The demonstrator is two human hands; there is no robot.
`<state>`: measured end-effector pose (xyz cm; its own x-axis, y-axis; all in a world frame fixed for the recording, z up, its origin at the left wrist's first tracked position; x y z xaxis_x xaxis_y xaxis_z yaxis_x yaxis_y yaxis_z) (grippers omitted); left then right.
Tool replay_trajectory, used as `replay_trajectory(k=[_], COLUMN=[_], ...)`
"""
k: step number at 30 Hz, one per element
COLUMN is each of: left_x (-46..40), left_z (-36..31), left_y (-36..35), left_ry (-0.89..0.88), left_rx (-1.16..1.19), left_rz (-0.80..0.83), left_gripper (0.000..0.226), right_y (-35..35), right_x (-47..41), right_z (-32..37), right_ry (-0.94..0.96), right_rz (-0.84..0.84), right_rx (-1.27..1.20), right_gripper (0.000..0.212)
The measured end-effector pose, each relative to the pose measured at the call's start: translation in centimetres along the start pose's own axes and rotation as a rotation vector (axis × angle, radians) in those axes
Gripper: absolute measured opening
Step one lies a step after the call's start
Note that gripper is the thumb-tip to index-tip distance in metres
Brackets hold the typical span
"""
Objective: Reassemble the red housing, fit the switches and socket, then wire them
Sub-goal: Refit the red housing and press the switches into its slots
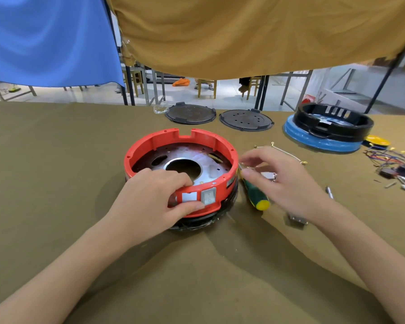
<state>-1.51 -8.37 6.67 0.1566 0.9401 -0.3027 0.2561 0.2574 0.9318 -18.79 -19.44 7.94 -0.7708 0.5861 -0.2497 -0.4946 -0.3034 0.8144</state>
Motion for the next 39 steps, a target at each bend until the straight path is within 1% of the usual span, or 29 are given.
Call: replay_trajectory(k=[1, 2, 3, 4, 6, 7, 8, 9, 10, 12, 14, 16, 18, 20, 23, 25, 27, 31, 32, 33, 35, 36, 39], left_x=[0.2, 0.3, 0.4, 0.5, 0.5, 0.5, 0.5, 0.6, 0.7, 1.0, 1.1, 1.2, 1.2, 1.0, 1.1, 1.1, 1.2, 1.3, 1.3, 1.2, 1.2, 1.2, 1.2], left_z=[-0.1, -0.2, -0.4, -0.6, -0.9, -0.9, -0.9, -0.7, -0.5, 0.2, 0.6, 0.8, 0.7, 0.7, 0.5, 0.7, 1.2, 1.4, 1.3, 1.3, 1.5, 1.6, 1.6], left_y=[0.1, 0.3, 0.3, 0.4, 0.4, 0.5, 0.6, 0.8, 0.9, 1.3, 1.3, 1.1, 1.0, 0.9, 0.8, 1.0, 1.4, 1.6, 1.4, 1.2, 1.1, 1.0, 0.9], left_ry=[-0.003, -0.007, -0.010, -0.011, -0.017, -0.031, -0.054, -0.080, -0.104, -0.119, -0.106, -0.099, -0.094, -0.093, -0.105, -0.116, -0.121, -0.109, -0.106, -0.099, -0.081, -0.075, -0.070], left_rx=[0.004, 0.004, 0.001, -0.003, -0.003, 0.004, 0.016, 0.027, 0.035, 0.034, 0.023, 0.011, 0.000, 0.004, 0.028, 0.072, 0.088, 0.026, 0.025, 0.029, 0.045, 0.049, 0.053], left_rz=[-0.025, -0.051, -0.074, -0.091, -0.105, -0.098, -0.079, -0.048, -0.015, 0.034, 0.068, 0.070, 0.052, 0.048, 0.045, 0.050, 0.038, 0.026, 0.034, 0.041, 0.050, 0.053, 0.053], left_gripper=[0.039, 0.040, 0.042, 0.043, 0.043, 0.042, 0.039, 0.036, 0.032, 0.028, 0.027, 0.031, 0.034, 0.036, 0.037, 0.035, 0.034, 0.032, 0.033, 0.034, 0.034, 0.034, 0.033], right_y=[1.3, 2.3, 3.1, 3.6, 3.6, 3.2, 2.6, 2.0, 1.4, 0.7, 0.9, 1.5, 1.6, 1.5, 0.7, -0.4, -1.7, -4.1, -4.7, -5.0, -4.8, -4.6, -4.2], right_x=[0.2, 0.3, 0.6, 1.0, 2.4, 3.4, 4.1, 4.5, 4.7, 4.6, 4.2, 4.0, 3.8, 3.3, 2.2, 1.6, 1.2, 0.8, 0.7, 0.8, 0.9, 1.0, 1.2], right_z=[-1.1, -2.3, -3.6, -5.0, -7.2, -7.6, -7.8, -7.9, -7.8, -7.7, -7.5, -7.0, -6.1, -4.7, -2.6, -1.8, -1.2, -0.2, 0.0, -0.1, -0.1, 0.2, 1.6], right_ry=[-0.080, -0.178, -0.290, -0.402, -0.563, -0.613, -0.645, -0.660, -0.659, -0.636, -0.583, -0.509, -0.413, -0.294, -0.151, -0.113, -0.068, -0.028, -0.034, -0.048, -0.069, -0.052, 0.040], right_rz=[-0.049, -0.049, 0.007, 0.115, 0.413, 0.552, 0.655, 0.719, 0.758, 0.784, 0.745, 0.680, 0.648, 0.607, 0.493, 0.424, 0.371, 0.344, 0.322, 0.270, 0.116, 0.050, -0.030], right_rx=[0.036, 0.082, 0.135, 0.200, 0.297, 0.302, 0.287, 0.275, 0.273, 0.279, 0.284, 0.218, 0.040, -0.154, -0.451, -0.662, -0.815, -1.031, -1.036, -0.990, -0.815, -0.732, -0.445], right_gripper=[0.011, 0.006, 0.007, 0.012, 0.026, 0.032, 0.039, 0.043, 0.045, 0.042, 0.038, 0.034, 0.031, 0.034, 0.035, 0.038, 0.044, 0.038, 0.034, 0.031, 0.039, 0.043, 0.037])
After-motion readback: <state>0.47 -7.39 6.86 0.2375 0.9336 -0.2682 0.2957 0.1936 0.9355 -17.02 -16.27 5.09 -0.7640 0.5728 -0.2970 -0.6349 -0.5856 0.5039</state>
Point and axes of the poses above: each hand's wrist, its own x-axis away from the middle knuckle, its own y-axis out of the back of the hand, z = x × y, the point moved 8 cm from there along -x, towards the middle knuckle, and after that the axes turned 14 degrees about z, right-handed, at the moved point
